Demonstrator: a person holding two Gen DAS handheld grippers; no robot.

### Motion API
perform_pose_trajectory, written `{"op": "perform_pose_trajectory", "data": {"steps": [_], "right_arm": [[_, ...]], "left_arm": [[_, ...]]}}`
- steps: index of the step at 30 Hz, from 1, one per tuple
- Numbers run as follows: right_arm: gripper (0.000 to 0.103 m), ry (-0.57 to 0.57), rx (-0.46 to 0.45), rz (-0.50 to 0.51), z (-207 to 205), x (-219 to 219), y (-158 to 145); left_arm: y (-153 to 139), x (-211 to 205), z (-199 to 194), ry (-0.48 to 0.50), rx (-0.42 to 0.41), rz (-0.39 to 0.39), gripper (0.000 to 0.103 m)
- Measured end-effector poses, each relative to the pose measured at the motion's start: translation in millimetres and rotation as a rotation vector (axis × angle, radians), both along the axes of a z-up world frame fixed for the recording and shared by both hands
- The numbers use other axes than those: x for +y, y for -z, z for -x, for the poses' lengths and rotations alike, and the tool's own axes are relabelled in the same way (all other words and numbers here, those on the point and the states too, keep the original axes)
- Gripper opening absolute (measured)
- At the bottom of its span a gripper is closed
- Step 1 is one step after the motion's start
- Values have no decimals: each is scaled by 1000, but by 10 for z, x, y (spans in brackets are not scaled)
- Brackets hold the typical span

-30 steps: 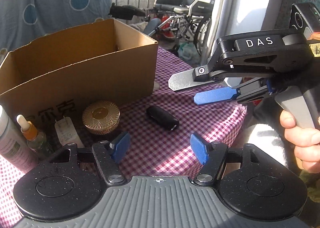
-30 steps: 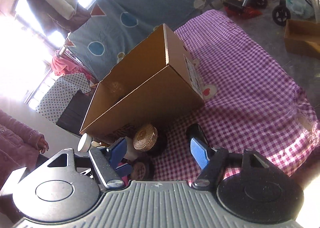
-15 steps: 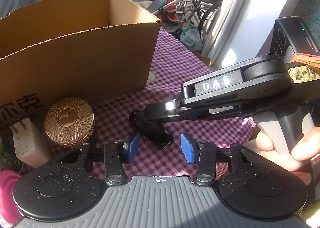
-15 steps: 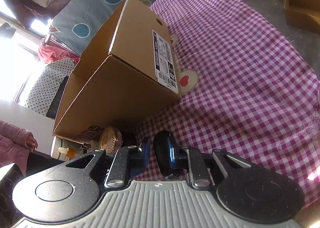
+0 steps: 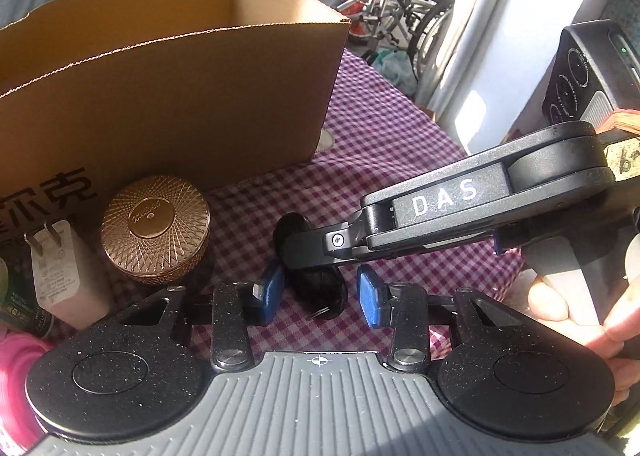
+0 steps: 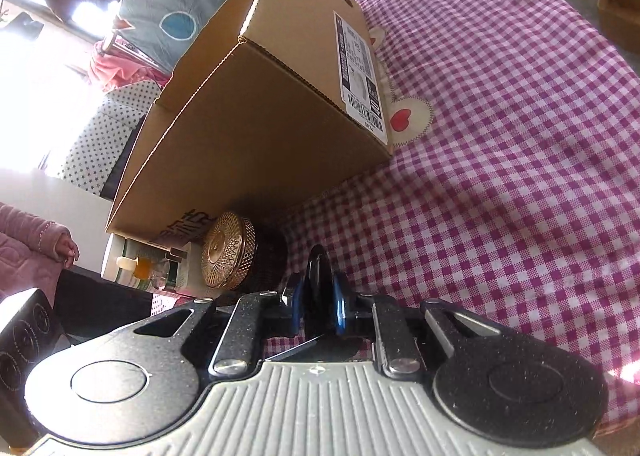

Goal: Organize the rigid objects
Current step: 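Reach the right tool toward the black case and grasp it, then carry the black case into the box and open the right gripper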

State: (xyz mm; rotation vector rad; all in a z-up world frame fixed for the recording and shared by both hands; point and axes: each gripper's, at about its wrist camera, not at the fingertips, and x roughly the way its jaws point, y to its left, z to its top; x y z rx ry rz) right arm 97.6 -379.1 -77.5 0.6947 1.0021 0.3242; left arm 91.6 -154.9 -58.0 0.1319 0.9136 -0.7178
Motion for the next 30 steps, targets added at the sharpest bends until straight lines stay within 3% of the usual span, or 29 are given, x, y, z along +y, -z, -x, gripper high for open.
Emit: {"op": "perform_pose_trajectory", "data": {"steps": [10,18,24,30], "right_arm": [[18,41,-11,40,199,127,-221],[18,36,-124,70,378,308,-858],[18,-34,-235,58,149,604,-1410],[18,-134,-281,38,-377,1032,-1767]], "left_arm": [[-118,34,144,25,-25,19,39],[-633,271,347,15,-142,67,39],[-1128,625,273,-48,-243,80,39],[-1459,904,-98,-124,-262,47,39]]}}
